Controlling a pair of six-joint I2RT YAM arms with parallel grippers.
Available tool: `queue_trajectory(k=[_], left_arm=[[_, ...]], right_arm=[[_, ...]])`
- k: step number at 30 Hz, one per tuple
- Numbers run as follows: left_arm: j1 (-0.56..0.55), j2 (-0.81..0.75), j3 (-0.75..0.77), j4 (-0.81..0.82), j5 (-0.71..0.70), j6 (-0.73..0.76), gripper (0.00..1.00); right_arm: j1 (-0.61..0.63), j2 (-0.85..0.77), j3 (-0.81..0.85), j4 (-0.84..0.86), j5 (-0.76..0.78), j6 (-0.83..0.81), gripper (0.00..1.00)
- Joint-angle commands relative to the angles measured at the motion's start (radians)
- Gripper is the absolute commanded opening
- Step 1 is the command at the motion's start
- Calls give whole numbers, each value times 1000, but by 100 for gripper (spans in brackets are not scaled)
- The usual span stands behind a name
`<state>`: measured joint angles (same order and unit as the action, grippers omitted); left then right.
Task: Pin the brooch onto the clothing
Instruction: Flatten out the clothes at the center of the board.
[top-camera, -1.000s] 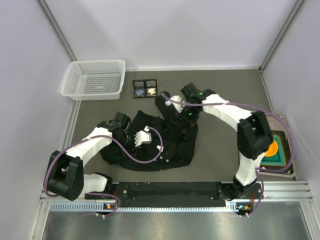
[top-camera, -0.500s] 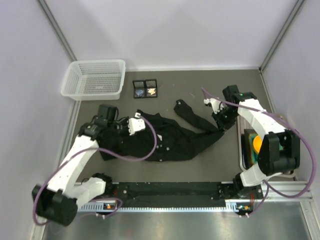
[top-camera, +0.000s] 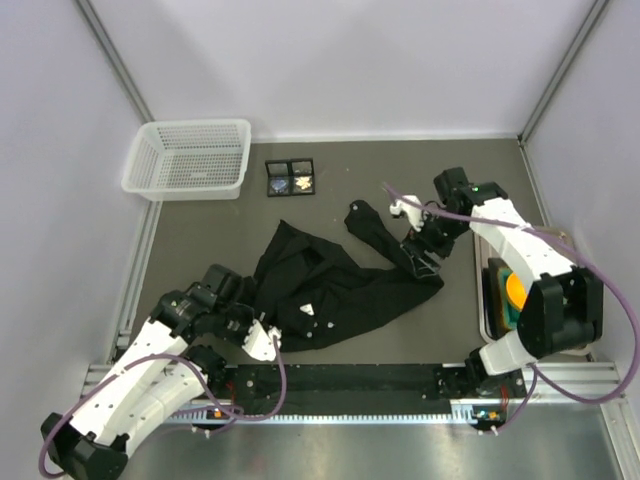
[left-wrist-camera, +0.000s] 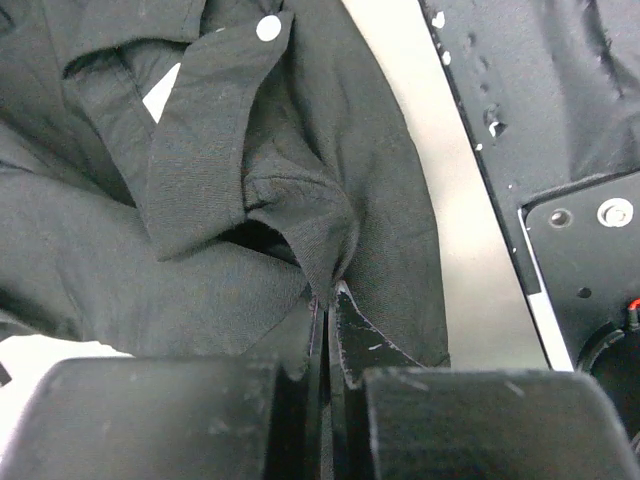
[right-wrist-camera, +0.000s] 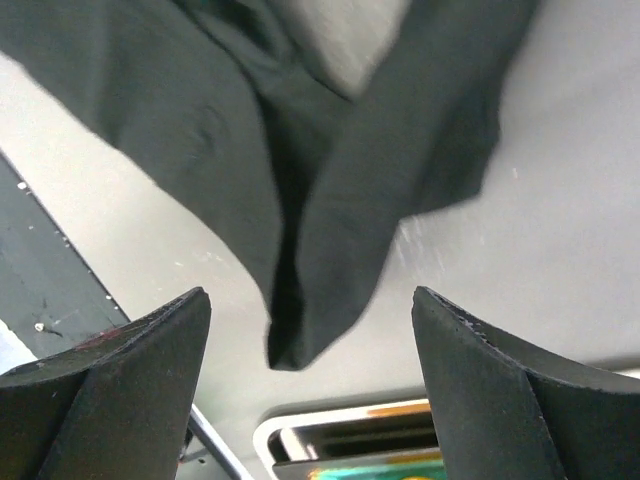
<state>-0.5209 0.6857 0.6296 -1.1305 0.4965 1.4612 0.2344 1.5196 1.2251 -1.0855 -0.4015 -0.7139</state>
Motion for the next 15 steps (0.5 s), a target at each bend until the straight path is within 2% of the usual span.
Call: queue_trajectory(k=[1, 6, 10, 15], left_arm=[[-2, 24, 1, 3, -38, 9, 0], [-1, 55, -1, 93, -91, -137, 0], [-1, 86, 15, 110, -90, -182, 0], [-2, 80, 2, 121, -93, -171, 0]], right_arm=[[171, -98, 43, 5, -86, -134, 80], [311, -10, 76, 41, -91, -156, 75], [362, 59, 60, 101, -148, -197, 66], [431, 140, 63, 151, -166, -257, 66]])
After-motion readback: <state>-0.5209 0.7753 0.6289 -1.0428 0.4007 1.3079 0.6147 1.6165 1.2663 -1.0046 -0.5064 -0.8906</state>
